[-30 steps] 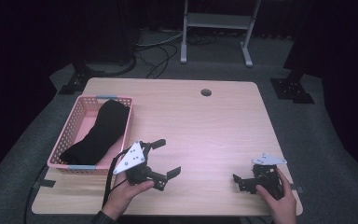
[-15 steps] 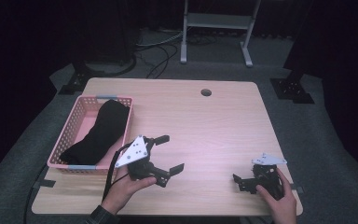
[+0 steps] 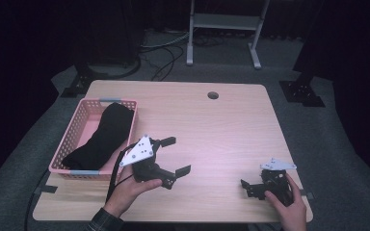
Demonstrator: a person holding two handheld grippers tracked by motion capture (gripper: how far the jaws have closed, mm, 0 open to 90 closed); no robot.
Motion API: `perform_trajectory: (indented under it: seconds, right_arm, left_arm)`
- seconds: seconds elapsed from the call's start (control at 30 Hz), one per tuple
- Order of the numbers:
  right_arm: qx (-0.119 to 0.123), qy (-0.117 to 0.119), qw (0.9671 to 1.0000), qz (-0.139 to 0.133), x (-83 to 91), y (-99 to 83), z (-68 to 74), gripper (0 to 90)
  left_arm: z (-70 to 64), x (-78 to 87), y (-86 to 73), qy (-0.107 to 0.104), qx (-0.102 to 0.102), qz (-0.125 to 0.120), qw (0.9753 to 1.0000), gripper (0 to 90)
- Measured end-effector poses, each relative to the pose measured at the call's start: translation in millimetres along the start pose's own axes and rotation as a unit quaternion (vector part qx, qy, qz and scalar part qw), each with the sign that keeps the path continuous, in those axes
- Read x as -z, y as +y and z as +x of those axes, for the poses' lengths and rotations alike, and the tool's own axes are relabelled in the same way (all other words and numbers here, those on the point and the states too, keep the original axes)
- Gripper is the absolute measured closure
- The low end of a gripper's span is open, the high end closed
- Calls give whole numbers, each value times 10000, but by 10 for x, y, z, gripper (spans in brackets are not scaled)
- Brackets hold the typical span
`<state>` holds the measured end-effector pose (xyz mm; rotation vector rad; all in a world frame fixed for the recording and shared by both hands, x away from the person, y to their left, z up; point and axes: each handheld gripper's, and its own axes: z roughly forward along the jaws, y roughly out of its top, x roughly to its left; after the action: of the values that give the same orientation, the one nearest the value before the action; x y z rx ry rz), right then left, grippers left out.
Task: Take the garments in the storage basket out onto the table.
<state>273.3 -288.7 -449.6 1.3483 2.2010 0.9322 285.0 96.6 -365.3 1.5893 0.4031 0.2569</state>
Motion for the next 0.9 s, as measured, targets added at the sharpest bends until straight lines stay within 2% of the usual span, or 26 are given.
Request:
perform_trajectory:
  seconds: [0.43,0.6,0.9]
  right_arm:
    - [-6,0,10000,-1,0,0,1,0]
    - [-6,0,10000,0,0,0,1,0]
    - [-2,1,10000,-1,0,0,0,0]
  left_arm:
    - [117,-6,122,-37,85,147,9998,0]
    - [192,-3,171,-83,81,416,9991,0]
    - [307,-16,294,-115,235,288,9992,0]
